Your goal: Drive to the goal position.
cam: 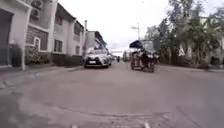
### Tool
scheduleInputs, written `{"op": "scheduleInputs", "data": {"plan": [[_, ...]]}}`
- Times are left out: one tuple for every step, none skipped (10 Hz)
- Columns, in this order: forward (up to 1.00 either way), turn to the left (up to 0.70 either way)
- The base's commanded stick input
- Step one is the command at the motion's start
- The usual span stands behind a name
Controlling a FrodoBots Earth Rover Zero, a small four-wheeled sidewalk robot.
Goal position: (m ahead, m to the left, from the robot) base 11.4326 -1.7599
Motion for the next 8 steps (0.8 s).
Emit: {"op": "scheduleInputs", "data": {"plan": [[0.85,0.0],[0.85,0.0],[0.85,0.0],[0.85,0.0],[0.85,0.0],[0.85,0.0],[0.85,0.0],[0.85,0.0]]}}
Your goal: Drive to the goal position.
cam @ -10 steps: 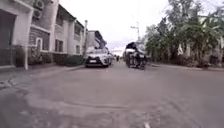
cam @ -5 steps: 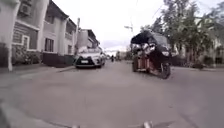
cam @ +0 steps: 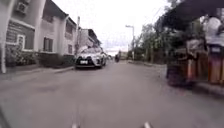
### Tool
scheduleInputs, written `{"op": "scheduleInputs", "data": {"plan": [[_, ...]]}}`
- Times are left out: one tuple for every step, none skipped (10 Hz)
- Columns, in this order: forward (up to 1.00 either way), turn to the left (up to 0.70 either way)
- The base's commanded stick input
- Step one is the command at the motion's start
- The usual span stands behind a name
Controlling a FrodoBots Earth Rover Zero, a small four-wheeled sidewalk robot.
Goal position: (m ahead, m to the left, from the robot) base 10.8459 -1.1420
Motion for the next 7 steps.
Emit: {"op": "scheduleInputs", "data": {"plan": [[0.85,0.0],[0.85,-0.02],[0.85,-0.03],[0.85,-0.16],[0.85,-0.27],[0.85,-0.01],[0.85,0.0]]}}
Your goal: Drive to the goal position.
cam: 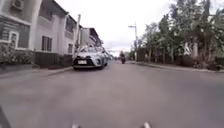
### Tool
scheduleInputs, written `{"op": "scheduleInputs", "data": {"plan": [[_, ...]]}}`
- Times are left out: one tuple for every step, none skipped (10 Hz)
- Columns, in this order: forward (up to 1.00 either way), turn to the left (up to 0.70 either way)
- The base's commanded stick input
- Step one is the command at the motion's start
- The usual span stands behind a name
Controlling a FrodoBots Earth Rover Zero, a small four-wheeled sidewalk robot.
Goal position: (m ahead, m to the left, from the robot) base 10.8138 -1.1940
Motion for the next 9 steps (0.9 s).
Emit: {"op": "scheduleInputs", "data": {"plan": [[0.85,0.0],[0.85,0.0],[0.85,0.0],[0.85,0.0],[0.85,0.0],[0.85,0.0],[0.85,0.0],[0.85,0.0],[0.85,0.0]]}}
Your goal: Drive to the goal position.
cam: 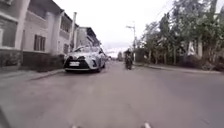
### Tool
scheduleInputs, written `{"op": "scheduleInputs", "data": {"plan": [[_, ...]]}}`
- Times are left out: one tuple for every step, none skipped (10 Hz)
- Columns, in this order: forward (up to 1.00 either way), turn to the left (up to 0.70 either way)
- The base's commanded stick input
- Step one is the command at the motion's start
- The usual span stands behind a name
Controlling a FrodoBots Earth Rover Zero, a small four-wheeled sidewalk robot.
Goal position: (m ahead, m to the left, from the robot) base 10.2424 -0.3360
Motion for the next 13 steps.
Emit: {"op": "scheduleInputs", "data": {"plan": [[0.85,0.0],[0.85,-0.05],[0.85,-0.33],[0.85,-0.34],[0.85,-0.28],[0.85,-0.15],[0.85,-0.02],[0.85,0.0],[0.85,0.0],[0.85,0.0],[0.85,0.0],[0.85,0.0],[0.85,0.0]]}}
